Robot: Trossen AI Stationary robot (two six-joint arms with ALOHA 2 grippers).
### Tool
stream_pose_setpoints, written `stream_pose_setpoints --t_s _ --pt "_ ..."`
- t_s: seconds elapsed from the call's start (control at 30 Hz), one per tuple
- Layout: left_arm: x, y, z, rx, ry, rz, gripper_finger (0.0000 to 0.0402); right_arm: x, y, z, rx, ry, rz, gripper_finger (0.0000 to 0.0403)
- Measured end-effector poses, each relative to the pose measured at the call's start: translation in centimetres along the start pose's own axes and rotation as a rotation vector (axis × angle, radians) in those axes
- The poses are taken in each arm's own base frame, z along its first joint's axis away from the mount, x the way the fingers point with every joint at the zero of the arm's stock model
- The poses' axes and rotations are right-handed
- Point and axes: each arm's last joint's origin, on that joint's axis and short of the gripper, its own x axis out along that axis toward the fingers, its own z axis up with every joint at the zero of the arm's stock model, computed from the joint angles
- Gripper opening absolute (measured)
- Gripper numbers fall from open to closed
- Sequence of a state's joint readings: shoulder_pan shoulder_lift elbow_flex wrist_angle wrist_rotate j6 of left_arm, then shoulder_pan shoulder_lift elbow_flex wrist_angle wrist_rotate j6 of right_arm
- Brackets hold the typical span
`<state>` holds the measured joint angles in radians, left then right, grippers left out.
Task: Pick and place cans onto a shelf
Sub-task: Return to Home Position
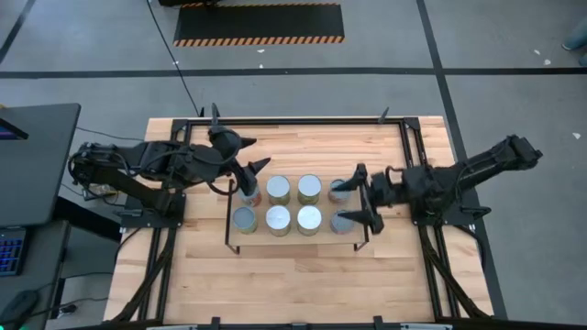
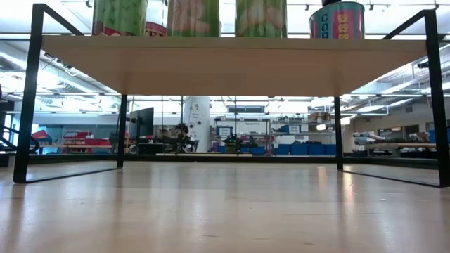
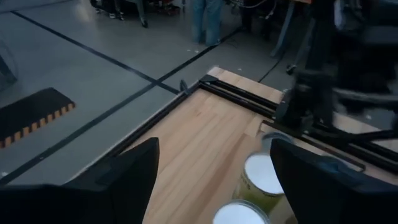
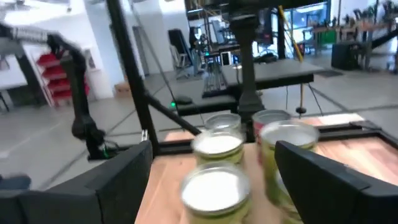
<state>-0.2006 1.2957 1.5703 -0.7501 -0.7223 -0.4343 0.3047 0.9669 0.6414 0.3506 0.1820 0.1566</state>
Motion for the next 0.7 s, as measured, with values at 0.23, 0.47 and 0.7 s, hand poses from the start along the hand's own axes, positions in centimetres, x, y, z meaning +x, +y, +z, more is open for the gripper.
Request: stream_pose_setpoints --t_s 0.23,0.47,0.7 --pt "1.0 1.5 -1.1 0.054 0.068 -0.022 0.027 -1.9 -4.2 2.0 0.047 -0.035 -0.025 0.0301" --pt "-3.6 4.8 -0.1 0.098 0.022 -0.056 0.0173 -6.3 -5.5 3.7 -0.062 -0.072 -0.121 0.0189" --pt "-5.0 6.5 -4.2 0.104 -0.02 -0.141 0.0082 -9.5 -5.0 3.9 -0.032 -0.191 -0.133 0.0073"
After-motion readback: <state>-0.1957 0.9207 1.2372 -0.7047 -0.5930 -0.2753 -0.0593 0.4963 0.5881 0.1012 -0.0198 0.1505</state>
